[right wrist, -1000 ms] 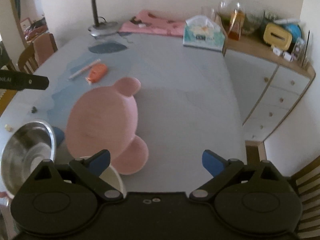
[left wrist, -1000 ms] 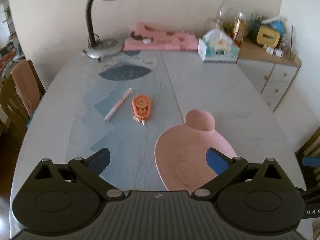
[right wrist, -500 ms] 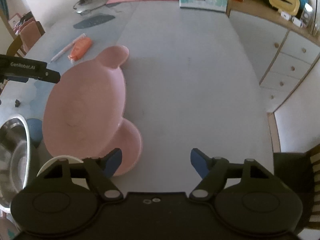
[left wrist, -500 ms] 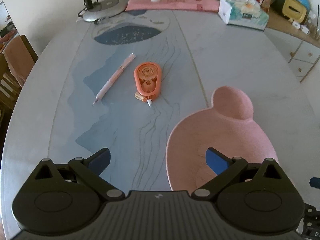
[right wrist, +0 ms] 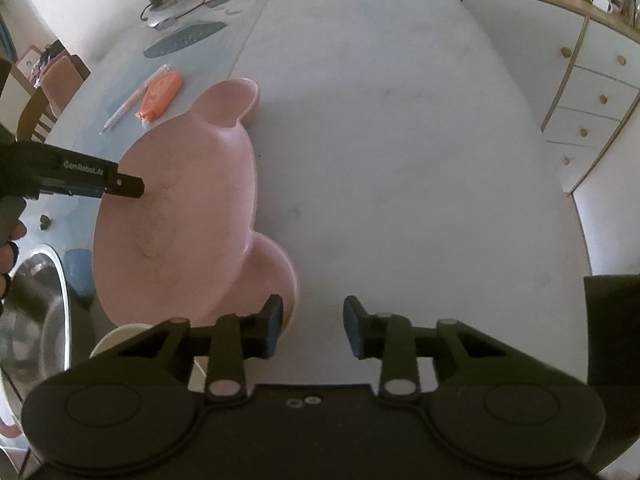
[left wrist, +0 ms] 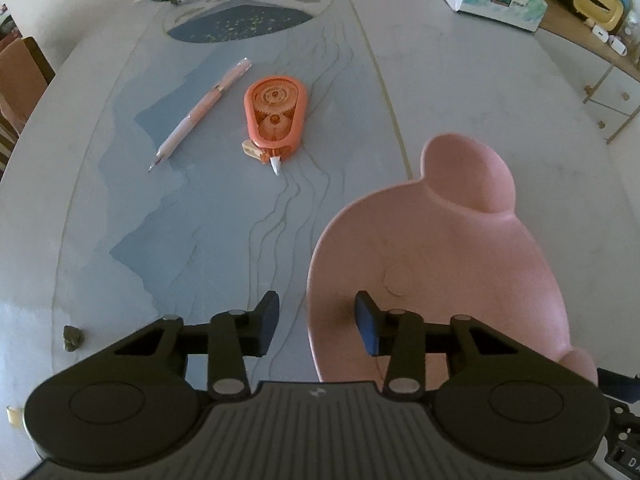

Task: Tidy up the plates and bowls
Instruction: 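Close the left tool on the pink bear-shaped plate rim, then lift the pink plate with the left tool toward the white plate stack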

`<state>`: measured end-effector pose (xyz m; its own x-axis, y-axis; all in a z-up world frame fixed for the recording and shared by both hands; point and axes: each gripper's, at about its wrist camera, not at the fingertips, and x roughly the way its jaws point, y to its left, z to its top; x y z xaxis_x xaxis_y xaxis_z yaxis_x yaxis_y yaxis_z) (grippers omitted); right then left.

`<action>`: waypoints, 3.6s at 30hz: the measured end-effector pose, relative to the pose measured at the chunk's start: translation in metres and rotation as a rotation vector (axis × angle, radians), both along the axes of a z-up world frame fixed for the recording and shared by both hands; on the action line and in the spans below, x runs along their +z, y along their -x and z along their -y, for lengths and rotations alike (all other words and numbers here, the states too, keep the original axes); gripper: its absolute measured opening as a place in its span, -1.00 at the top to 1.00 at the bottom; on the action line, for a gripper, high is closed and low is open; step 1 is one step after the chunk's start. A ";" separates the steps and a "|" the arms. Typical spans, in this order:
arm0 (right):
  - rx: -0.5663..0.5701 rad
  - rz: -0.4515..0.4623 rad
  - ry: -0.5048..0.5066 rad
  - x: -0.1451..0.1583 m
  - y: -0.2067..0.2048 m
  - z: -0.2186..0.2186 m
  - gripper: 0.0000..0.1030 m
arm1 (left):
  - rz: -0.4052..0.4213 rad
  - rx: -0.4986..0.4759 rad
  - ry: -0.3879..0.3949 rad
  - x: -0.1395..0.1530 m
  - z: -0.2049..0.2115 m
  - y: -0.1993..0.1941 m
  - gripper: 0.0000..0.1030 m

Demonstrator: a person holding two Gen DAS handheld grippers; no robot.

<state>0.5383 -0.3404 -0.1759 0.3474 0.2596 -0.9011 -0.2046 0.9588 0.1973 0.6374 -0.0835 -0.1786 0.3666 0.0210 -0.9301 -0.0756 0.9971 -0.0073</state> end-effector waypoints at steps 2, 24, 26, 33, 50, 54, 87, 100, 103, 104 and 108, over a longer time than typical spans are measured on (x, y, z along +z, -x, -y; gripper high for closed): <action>-0.001 -0.002 -0.005 0.000 0.000 -0.002 0.51 | 0.002 -0.001 0.011 0.001 0.001 0.000 0.43; -0.003 0.100 0.024 0.024 -0.005 -0.006 0.85 | 0.086 0.020 0.019 0.033 0.009 -0.004 0.74; -0.003 0.111 0.017 0.030 -0.006 -0.003 0.85 | 0.094 0.020 0.019 0.040 0.009 -0.003 0.74; 0.015 0.154 -0.008 0.058 0.002 0.001 0.85 | 0.137 0.022 0.020 0.071 0.008 0.010 0.74; 0.098 0.190 -0.060 0.127 0.062 -0.018 0.86 | 0.179 0.083 0.026 0.138 -0.021 0.113 0.74; 0.119 0.195 -0.066 0.138 0.083 -0.028 0.86 | 0.187 0.098 0.035 0.148 -0.033 0.147 0.74; 0.480 0.146 -0.048 0.147 0.282 -0.227 0.88 | 0.200 0.419 0.072 0.147 -0.217 0.486 0.74; 0.585 0.071 0.002 0.099 0.329 -0.274 0.87 | 0.162 0.503 0.087 0.095 -0.248 0.547 0.74; 0.598 0.059 0.010 0.089 0.334 -0.281 0.87 | 0.174 0.504 0.070 0.087 -0.251 0.552 0.74; 0.604 0.063 0.017 0.086 0.336 -0.283 0.87 | 0.176 0.505 0.066 0.084 -0.251 0.554 0.74; 0.622 0.065 0.031 0.078 0.340 -0.292 0.86 | 0.168 0.514 0.055 0.071 -0.253 0.561 0.74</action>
<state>0.1979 -0.0483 -0.0979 0.1938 0.4046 -0.8937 -0.7366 0.6617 0.1398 0.0768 0.1694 -0.1074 0.4656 0.1899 -0.8644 -0.5466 0.8299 -0.1121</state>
